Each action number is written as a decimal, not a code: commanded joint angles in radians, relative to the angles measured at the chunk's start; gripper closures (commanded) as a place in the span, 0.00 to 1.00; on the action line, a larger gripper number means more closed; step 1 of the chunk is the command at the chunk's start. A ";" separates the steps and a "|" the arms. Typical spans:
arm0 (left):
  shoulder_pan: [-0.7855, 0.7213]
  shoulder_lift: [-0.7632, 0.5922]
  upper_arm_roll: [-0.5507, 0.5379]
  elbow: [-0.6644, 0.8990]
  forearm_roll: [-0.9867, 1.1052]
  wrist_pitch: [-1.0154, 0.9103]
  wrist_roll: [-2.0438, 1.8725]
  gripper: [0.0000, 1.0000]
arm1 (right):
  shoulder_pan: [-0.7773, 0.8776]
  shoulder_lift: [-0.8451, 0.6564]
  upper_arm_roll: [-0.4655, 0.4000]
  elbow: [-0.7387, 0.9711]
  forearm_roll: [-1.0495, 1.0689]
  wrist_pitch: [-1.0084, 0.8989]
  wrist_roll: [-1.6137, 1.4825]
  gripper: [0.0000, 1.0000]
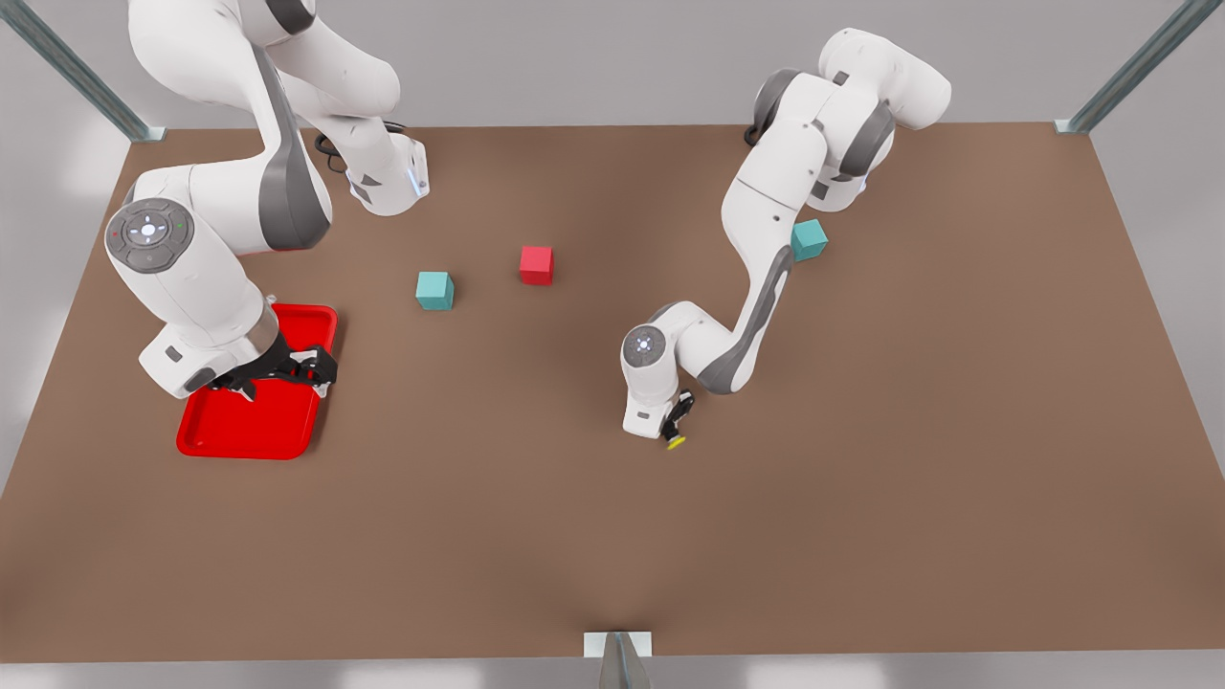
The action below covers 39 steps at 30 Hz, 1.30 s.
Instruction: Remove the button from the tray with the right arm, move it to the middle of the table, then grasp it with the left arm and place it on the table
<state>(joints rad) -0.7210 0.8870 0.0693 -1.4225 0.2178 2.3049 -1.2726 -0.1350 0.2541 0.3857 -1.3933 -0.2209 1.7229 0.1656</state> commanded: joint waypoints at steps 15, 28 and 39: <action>-0.264 -0.013 0.303 0.085 0.232 -0.412 -0.816 0.48 | 0.000 -0.001 -0.001 0.000 0.000 0.000 -0.003 0.00; -0.325 0.116 0.284 0.037 0.514 -0.276 -1.505 0.48 | 0.002 -0.001 0.001 0.000 0.000 0.000 -0.003 0.00; -0.317 0.110 0.285 0.037 0.515 -0.271 -1.409 0.00 | 0.002 -0.001 0.001 0.000 0.000 0.000 -0.003 0.00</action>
<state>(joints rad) -1.0381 0.9989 0.3534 -1.3857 0.7350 2.0249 -2.3858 -0.1336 0.2543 0.3857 -1.3933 -0.2212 1.7229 0.1637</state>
